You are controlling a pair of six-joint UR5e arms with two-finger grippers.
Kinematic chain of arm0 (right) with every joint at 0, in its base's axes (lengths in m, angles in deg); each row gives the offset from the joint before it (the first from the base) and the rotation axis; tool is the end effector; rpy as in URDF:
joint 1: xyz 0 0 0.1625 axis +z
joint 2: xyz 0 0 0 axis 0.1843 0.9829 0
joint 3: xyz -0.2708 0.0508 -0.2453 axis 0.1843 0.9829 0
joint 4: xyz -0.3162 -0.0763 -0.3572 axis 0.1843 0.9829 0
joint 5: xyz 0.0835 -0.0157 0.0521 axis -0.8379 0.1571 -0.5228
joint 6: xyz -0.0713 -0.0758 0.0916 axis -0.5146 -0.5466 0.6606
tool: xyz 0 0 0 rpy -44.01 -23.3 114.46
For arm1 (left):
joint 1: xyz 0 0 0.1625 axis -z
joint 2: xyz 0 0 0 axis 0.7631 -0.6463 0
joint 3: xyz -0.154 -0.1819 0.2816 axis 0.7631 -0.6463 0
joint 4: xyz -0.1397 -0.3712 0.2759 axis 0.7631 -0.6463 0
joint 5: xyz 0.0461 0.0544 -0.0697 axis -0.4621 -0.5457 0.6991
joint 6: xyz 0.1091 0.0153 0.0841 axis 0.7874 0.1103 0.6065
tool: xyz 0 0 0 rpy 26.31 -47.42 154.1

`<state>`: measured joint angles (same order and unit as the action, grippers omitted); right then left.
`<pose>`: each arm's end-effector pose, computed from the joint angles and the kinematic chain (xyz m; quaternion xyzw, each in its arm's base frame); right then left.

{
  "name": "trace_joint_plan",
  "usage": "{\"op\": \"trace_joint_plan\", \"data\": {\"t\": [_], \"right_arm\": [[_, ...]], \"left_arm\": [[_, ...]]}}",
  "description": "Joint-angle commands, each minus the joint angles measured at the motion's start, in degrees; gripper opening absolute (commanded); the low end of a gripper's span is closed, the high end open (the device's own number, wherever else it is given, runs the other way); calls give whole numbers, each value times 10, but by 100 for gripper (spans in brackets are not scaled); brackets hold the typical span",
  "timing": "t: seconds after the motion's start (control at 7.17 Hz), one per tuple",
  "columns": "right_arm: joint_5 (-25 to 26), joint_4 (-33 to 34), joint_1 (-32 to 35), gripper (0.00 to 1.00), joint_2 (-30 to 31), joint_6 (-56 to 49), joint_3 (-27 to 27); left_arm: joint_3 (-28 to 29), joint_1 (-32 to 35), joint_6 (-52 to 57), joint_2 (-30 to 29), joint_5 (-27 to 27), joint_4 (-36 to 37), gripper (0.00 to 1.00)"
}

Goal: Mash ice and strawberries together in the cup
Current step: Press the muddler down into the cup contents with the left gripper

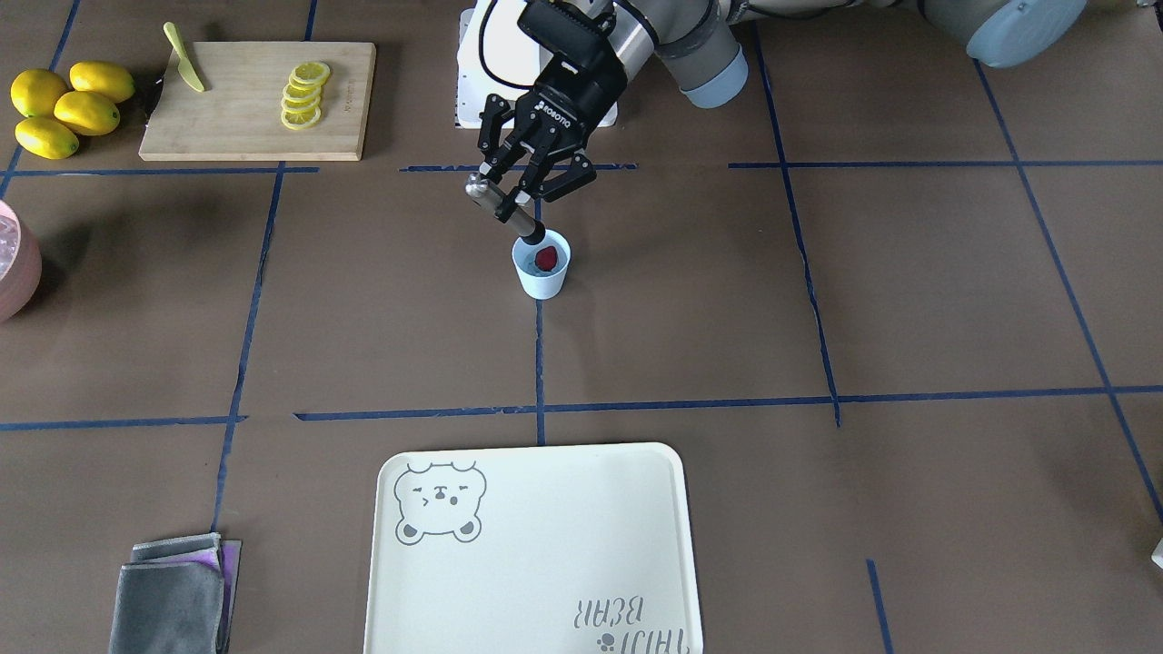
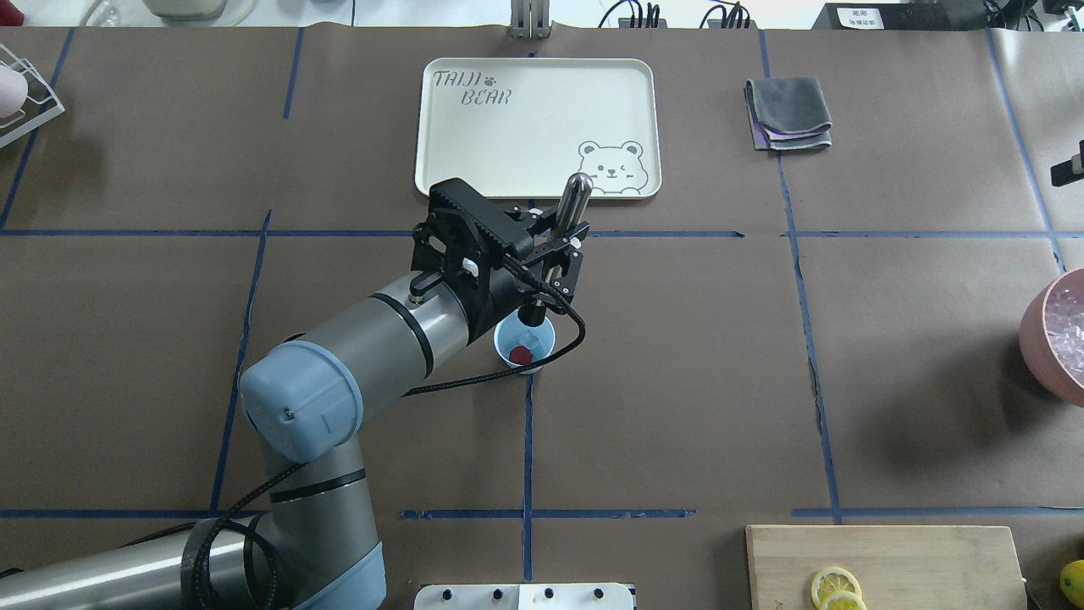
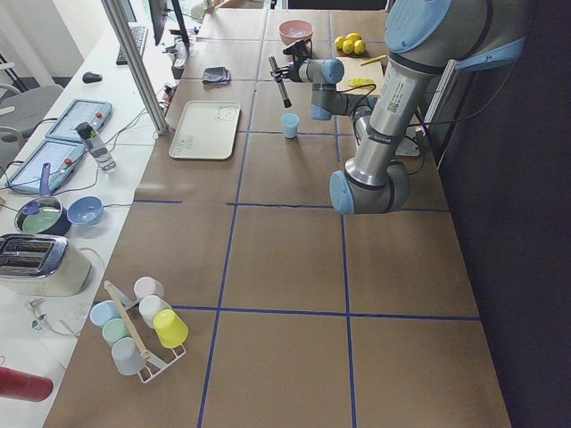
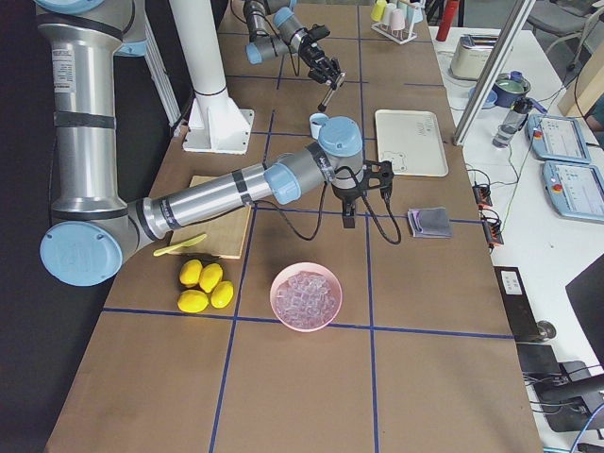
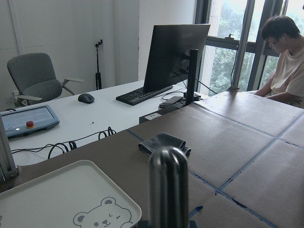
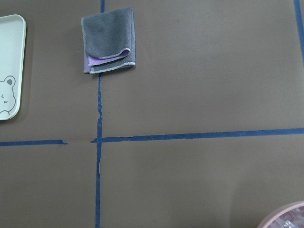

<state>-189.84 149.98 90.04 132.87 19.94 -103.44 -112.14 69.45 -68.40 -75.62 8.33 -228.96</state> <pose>-0.0746 -0.5548 0.3900 0.0815 -0.4645 0.0652 0.8794 0.5500 -0.3977 0.0173 0.5886 0.4915 0.0713 0.6379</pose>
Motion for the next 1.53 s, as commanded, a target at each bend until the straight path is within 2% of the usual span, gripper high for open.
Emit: {"op": "trace_joint_plan", "data": {"t": [0.0, 0.7, 1.12, 1.39], "right_arm": [[-2, 1, 4, 99, 0, 0, 1], [-14, 6, 9, 99, 0, 0, 2], [-14, 6, 9, 99, 0, 0, 2], [-14, 6, 9, 99, 0, 0, 2]], "left_arm": [[43, -19, 21, 5, -26, -67, 0], [51, -31, 31, 11, -31, -70, 0], [104, -32, 38, 11, -32, -123, 0], [110, -32, 39, 14, -32, -124, 0]]}}
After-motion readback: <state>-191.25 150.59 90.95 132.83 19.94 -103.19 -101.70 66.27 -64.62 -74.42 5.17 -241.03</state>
